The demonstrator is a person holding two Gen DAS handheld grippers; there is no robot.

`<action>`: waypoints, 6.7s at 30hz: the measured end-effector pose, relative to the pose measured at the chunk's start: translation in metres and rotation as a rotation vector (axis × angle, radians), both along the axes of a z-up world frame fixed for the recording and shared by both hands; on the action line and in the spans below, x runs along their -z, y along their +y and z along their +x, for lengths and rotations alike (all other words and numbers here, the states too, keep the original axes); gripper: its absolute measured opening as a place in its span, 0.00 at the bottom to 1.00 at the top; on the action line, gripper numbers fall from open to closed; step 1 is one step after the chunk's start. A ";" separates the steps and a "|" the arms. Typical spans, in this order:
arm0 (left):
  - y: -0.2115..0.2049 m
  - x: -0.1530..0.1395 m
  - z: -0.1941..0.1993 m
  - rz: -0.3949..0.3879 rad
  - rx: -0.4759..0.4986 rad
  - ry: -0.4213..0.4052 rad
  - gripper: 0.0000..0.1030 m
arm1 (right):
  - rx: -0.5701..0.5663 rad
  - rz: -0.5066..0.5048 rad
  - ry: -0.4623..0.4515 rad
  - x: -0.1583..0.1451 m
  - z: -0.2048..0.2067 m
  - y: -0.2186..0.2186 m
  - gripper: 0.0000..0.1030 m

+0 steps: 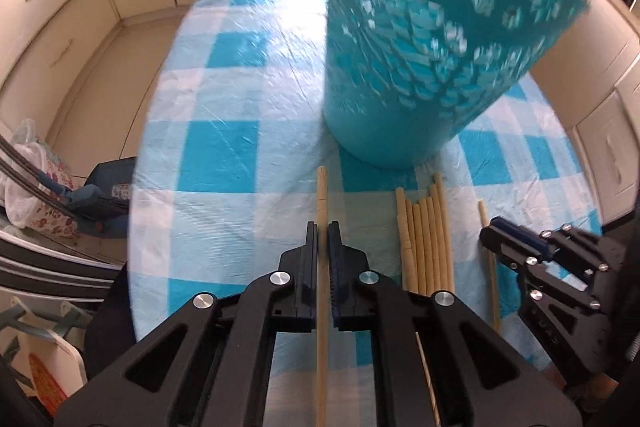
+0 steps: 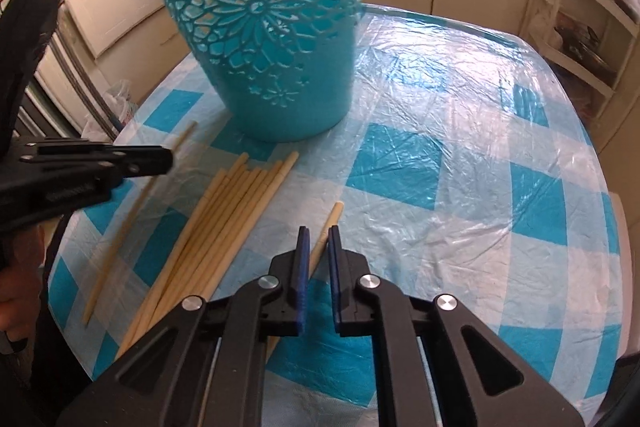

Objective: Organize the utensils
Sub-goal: 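Close the left gripper on a single wooden chopstick, then lift the chopstick over the teal basket and release it inside, then grasp a single chopstick with the right gripper while the left gripper withdraws, then raise the chopstick over the teal basket and open the right gripper, then bring the left gripper back down to the chopstick bundle, then close the left gripper on one chopstick from the bundle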

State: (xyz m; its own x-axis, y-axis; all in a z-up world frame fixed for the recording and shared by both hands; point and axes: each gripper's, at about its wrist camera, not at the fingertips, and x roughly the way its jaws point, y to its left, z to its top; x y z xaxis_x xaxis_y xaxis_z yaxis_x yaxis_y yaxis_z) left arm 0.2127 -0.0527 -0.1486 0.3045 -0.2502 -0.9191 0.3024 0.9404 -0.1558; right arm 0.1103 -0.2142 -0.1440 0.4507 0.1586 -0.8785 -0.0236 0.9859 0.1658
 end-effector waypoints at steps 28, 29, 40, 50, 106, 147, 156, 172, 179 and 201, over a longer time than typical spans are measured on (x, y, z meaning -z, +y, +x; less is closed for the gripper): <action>-0.036 -0.215 0.054 -0.305 -0.323 -0.731 0.05 | -0.020 0.042 -0.072 0.001 -0.005 0.002 0.32; -0.039 -0.204 0.058 -0.297 -0.324 -0.723 0.05 | -0.018 0.046 -0.072 0.001 -0.005 0.002 0.32; -0.053 -0.127 0.055 -0.150 -0.259 -0.618 0.07 | -0.019 0.040 -0.072 0.002 -0.004 0.004 0.34; 0.023 -0.127 -0.018 -0.018 -0.293 -0.664 0.81 | 0.044 -0.039 -0.058 -0.002 -0.015 0.006 0.33; 0.074 -0.007 -0.070 -0.010 -0.275 -0.174 0.84 | 0.362 0.066 -0.729 -0.158 0.079 -0.011 0.06; 0.048 -0.015 -0.088 -0.007 -0.188 -0.150 0.85 | 0.119 -0.020 -0.079 0.005 0.011 0.035 0.12; 0.017 -0.012 -0.074 -0.006 -0.124 -0.131 0.85 | 0.073 -0.042 -0.045 0.003 -0.010 0.022 0.08; -0.030 0.015 -0.051 -0.034 -0.029 -0.019 0.50 | 0.113 0.046 -0.062 0.002 -0.019 0.005 0.06; -0.032 0.021 -0.042 -0.068 -0.025 0.010 0.20 | 0.115 0.060 -0.061 0.002 -0.019 0.003 0.06; -0.015 -0.022 -0.054 -0.177 0.020 -0.045 0.05 | 0.116 0.068 -0.063 0.002 -0.019 0.000 0.06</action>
State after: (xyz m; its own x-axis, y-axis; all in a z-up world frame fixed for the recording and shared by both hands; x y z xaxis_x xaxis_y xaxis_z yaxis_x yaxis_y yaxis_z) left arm 0.1585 -0.0674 -0.1271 0.3375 -0.4129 -0.8459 0.3309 0.8933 -0.3041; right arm 0.0909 -0.2142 -0.1462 0.5231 0.1603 -0.8371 0.0772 0.9692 0.2338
